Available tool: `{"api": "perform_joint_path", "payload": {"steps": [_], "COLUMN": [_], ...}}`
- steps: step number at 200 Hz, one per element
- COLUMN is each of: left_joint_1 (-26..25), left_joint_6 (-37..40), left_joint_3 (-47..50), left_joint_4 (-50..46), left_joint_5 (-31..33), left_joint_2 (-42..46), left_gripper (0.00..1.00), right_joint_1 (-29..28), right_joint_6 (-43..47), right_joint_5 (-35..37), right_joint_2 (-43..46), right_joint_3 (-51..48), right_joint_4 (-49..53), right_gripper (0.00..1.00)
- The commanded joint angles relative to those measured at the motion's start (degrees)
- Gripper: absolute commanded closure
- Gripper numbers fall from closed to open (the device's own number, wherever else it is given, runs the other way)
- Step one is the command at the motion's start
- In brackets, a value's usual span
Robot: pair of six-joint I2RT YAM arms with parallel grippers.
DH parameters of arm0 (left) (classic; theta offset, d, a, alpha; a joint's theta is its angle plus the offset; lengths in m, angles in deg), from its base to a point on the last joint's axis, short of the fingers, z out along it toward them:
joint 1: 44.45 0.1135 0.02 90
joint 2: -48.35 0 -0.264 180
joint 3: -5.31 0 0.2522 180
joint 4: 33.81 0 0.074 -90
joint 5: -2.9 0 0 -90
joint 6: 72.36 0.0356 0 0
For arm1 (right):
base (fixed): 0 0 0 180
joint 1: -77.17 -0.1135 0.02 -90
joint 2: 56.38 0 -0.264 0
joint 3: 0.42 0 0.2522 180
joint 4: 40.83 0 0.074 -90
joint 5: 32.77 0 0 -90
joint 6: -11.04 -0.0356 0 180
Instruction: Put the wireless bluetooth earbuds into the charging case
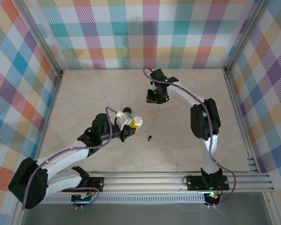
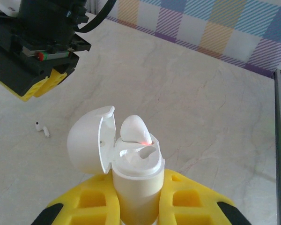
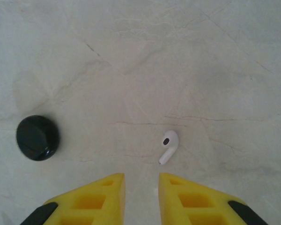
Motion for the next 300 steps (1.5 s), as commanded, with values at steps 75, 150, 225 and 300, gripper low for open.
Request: {"api": "perform_joint_path", "payload": {"steps": [75,150,225,300], "left_joint_1": [-0.2,0.06,0.15,0.15], "left_joint_6": [4.08,4.27,4.65,4.41], "left_joint_3": [-3.65,-3.81,-4.82,-4.88], "left_joint_4": [1.39,1.04,0.16,-0.46], "left_joint_5": [-2.72,-2.71,-3.26,-3.42], "left_joint_2": [-5.07,-5.52,-6.18,-5.6], "left_gripper": [1.0,1.0,1.0,1.0], "right_joint_1": [1.11,0.94,-0.25,-1.33], "right_joint_6": [0.1,0.49,1.75,4.3], "right_joint_5": [0.2,-3.06,-2.13,1.44], "right_joint_2": [-8.35,-11.31,-10.7,-9.14], "right_joint_3": [4.38,5.58,4.93,5.92], "right_joint_4": [2.34,1.82,2.88,6.31], "right_gripper": [0.69,0.73,0.74,0.88]}}
